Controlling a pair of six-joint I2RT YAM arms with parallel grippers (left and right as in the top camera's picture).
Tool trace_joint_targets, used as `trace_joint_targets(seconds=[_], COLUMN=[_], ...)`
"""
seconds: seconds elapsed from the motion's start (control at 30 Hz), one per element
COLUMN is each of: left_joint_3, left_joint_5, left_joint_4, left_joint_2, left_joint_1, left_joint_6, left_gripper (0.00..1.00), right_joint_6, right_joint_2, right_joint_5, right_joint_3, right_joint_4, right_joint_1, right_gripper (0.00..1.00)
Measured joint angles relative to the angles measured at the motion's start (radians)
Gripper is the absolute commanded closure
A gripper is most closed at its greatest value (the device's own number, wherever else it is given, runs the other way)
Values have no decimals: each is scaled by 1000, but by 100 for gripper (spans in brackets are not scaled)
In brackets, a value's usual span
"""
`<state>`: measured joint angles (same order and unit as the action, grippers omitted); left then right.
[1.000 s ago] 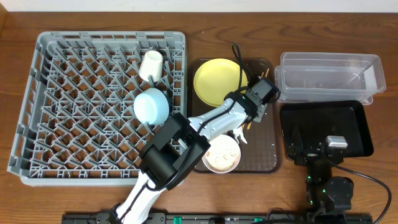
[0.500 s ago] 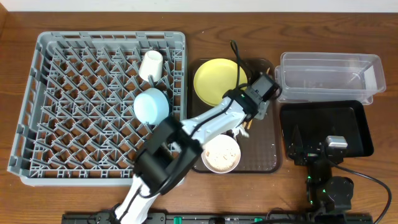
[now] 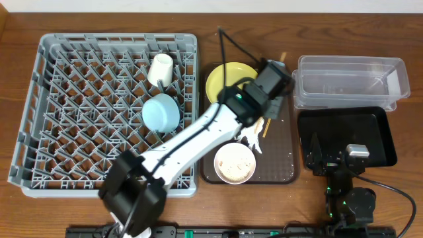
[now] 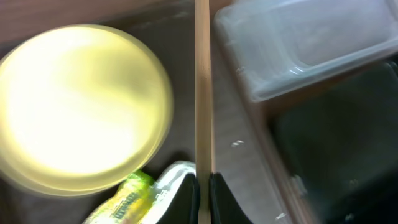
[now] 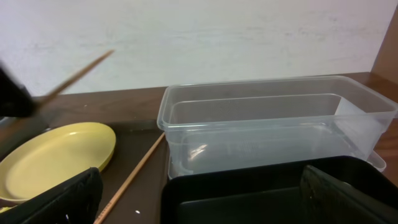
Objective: Sort waste into correct bins and load items into the dishwasher rack
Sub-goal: 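Close the left gripper on one chopstick and lift it, then carry the chopstick into the rack and open the left gripper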
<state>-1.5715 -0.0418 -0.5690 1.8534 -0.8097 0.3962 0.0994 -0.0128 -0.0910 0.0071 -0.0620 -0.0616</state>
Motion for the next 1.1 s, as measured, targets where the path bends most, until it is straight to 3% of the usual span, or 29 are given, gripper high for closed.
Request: trace_joint_targets(seconds=[0.33, 0.43, 0.63, 1.03, 1.1], left_joint_3=[-3, -3, 36, 126, 126], left_joint_5=[-64, -70, -71, -70, -70], left_joint_4=[-367, -411, -420, -356, -351], left_joint_2=[-82, -82, -82, -82, -82], left_joint_1=[269, 339, 409, 414, 414], left_joint_6=[17, 21, 23, 11, 7], left_gripper=[94, 94, 94, 94, 90], right_joint_6=[0, 0, 0, 0, 0], right_joint_2=[0, 0, 0, 0, 0], right_joint_5=[0, 0, 0, 0, 0], right_joint_3=[0, 0, 0, 0, 0], right_joint_4=[0, 0, 0, 0, 0], right_joint_1=[0, 0, 0, 0, 0], right_gripper=[1, 1, 1, 1, 1])
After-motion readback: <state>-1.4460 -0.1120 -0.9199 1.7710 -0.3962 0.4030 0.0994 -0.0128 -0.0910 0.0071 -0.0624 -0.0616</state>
